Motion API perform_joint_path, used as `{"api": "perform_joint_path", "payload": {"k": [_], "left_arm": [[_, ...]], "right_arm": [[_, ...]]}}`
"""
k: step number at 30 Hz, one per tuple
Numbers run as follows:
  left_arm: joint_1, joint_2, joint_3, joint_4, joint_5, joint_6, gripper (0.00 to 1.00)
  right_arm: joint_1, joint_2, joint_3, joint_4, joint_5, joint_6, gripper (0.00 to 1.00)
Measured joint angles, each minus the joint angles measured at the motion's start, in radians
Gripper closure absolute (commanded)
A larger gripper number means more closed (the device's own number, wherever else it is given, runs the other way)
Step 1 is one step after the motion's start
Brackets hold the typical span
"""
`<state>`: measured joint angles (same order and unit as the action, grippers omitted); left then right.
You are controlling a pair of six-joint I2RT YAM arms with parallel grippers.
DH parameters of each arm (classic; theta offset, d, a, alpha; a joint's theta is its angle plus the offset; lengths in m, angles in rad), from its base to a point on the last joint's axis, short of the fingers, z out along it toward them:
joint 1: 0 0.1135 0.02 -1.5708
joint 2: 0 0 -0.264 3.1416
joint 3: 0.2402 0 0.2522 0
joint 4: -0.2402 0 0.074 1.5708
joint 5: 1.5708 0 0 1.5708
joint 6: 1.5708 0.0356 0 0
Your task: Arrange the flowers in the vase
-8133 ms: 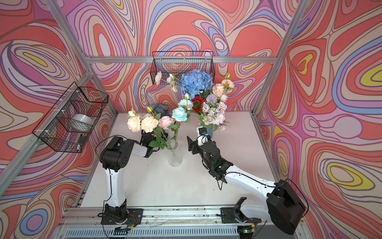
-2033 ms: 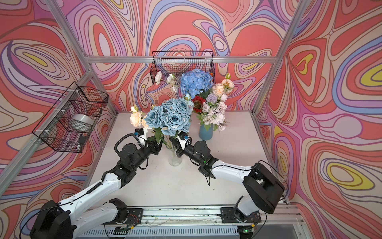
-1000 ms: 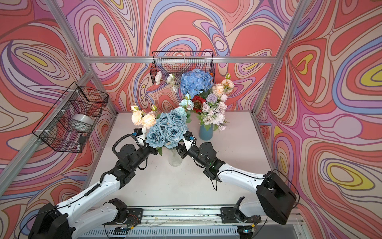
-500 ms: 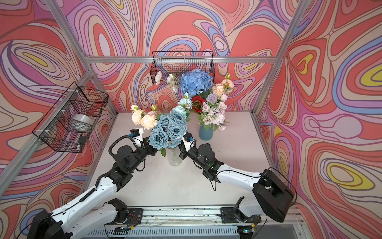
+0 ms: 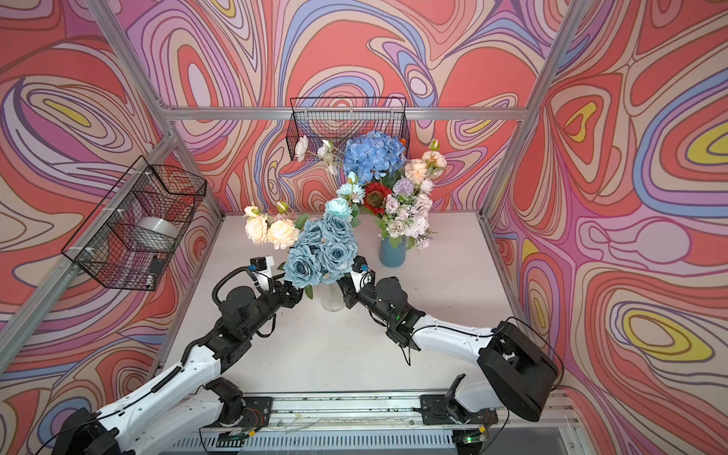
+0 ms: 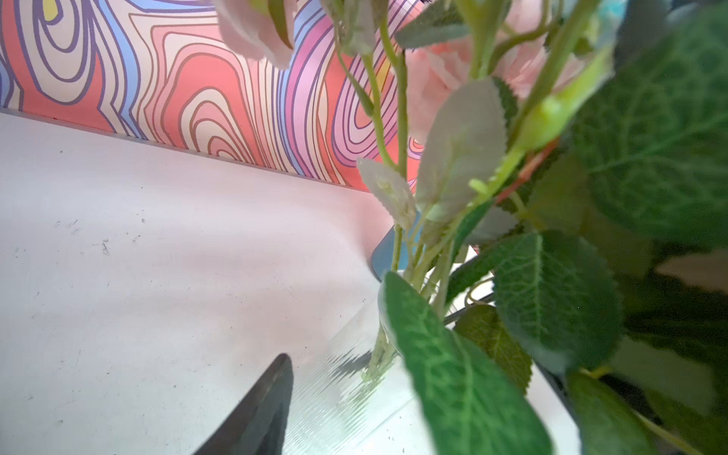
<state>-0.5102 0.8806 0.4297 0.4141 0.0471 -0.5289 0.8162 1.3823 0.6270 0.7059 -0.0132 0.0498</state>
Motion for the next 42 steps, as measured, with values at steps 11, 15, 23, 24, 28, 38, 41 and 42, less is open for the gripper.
{"api": "perform_joint_path", "payload": {"k": [11,15,23,24,28,38,41,42], "left_arm": [[0.0,-0.024,-0.055,-0.026,-0.096,-0.045,0.27],[0.001,-0.003,-0.082,-0.028,-0.15,-0.072,0.24],[0.012,0.094,-0.095,-0.017,-0.18,-0.098,0.23],[0.016,0.096,-0.1,-0.013,-0.18,-0.103,0.22],[0.047,0.095,-0.127,0.002,-0.179,-0.124,0.22],[0.214,0.023,-0.224,0.002,-0.141,-0.217,0.22],[0.231,-0.013,-0.226,-0.005,-0.134,-0.224,0.22],[0.234,-0.024,-0.226,-0.007,-0.133,-0.225,0.22]], "right_arm": [[0.002,-0.154,-0.055,-0.137,0.035,0.032,0.35],[0.002,-0.128,-0.099,-0.145,0.05,0.059,0.3],[0.002,0.119,-0.1,-0.061,0.058,0.097,0.23],[0.002,0.148,-0.097,-0.046,0.062,0.098,0.23],[0.002,0.257,-0.046,-0.009,0.074,0.097,0.23],[0.003,0.465,0.125,0.058,0.068,0.082,0.21],[0.003,0.516,0.176,0.063,0.062,0.073,0.22],[0.003,0.533,0.197,0.062,0.059,0.069,0.22]]}}
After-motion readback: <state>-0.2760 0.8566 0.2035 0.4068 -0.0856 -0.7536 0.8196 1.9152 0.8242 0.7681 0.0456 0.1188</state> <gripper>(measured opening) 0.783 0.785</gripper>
